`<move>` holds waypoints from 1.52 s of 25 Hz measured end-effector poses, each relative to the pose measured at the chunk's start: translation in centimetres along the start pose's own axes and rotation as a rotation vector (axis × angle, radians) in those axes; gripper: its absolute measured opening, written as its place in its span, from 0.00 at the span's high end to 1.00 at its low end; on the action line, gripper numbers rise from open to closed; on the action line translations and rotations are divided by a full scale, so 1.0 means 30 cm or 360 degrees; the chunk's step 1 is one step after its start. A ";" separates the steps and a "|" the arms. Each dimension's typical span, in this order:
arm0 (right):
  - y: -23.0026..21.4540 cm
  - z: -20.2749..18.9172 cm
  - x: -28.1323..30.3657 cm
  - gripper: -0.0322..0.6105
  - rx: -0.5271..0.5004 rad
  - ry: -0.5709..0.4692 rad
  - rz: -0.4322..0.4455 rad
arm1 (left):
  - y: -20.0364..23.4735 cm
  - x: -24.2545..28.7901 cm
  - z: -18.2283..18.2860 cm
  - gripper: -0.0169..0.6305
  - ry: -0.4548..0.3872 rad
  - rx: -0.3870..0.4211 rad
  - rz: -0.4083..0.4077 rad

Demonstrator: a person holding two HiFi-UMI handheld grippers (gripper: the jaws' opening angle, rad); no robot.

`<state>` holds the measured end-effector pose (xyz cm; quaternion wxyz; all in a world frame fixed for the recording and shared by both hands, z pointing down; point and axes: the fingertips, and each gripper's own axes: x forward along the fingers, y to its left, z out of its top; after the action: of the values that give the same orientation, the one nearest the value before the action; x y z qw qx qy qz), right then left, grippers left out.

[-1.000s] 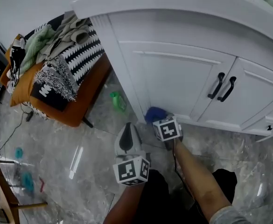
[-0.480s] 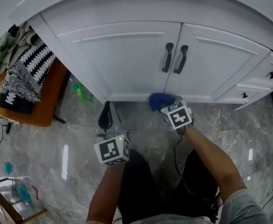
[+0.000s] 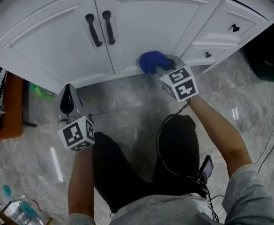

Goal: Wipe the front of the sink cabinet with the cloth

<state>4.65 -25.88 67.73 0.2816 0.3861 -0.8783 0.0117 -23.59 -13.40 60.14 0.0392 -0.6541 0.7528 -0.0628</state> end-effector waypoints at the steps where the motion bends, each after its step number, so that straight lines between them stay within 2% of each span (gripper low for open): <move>1: -0.004 0.035 -0.041 0.86 0.0006 -0.0098 0.0024 | -0.013 0.005 -0.001 0.96 0.0000 0.0013 -0.0014; 5: 0.004 0.175 -0.236 0.86 0.0043 -0.0456 0.0071 | -0.048 0.019 -0.005 0.96 0.0001 0.0009 -0.0050; 8: 0.014 0.279 -0.383 0.86 0.0112 -0.0668 0.0095 | -0.075 0.003 0.035 0.96 -0.0057 0.0042 -0.0084; 11: 0.031 0.382 -0.503 0.86 0.0203 -0.0788 0.0144 | -0.092 -0.036 0.094 0.96 -0.0066 0.0072 -0.0128; 14: 0.029 0.490 -0.625 0.86 0.0296 -0.0822 0.0158 | -0.088 -0.106 0.215 0.96 -0.0034 0.0044 -0.0159; 17: 0.029 0.610 -0.755 0.86 0.0306 -0.0763 0.0154 | -0.096 -0.210 0.414 0.96 0.0018 0.0001 -0.0247; 20: 0.023 0.740 -0.890 0.86 0.0288 -0.0667 0.0161 | -0.111 -0.315 0.643 0.96 0.0065 0.0029 -0.0355; 23: -0.022 0.881 -1.033 0.86 0.0403 -0.0575 0.0140 | -0.150 -0.379 0.878 0.96 0.0123 -0.0008 -0.0455; 28: -0.082 1.222 -1.377 0.86 0.0486 -0.0498 0.0100 | -0.180 -0.527 1.370 0.96 0.0226 -0.0126 -0.0584; 31: -0.140 1.414 -1.569 0.86 0.0604 -0.0486 0.0025 | -0.182 -0.573 1.685 0.96 0.0186 -0.0215 -0.0638; 33: -0.149 1.523 -1.678 0.86 0.0617 -0.0507 -0.0013 | -0.177 -0.616 1.850 0.96 0.0161 -0.0283 -0.0643; 35: -0.152 1.619 -1.753 0.86 0.0594 -0.0561 -0.0040 | -0.164 -0.653 1.953 0.96 0.0156 -0.0320 -0.0639; 38: -0.153 1.719 -1.797 0.86 0.0583 -0.0677 -0.0026 | -0.149 -0.670 2.046 0.96 0.0046 -0.0323 -0.0598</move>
<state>12.04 -5.15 -3.72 0.0165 0.4315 -0.8978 0.0869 -7.70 3.24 -0.37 -0.0501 -0.7826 0.6205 -0.0021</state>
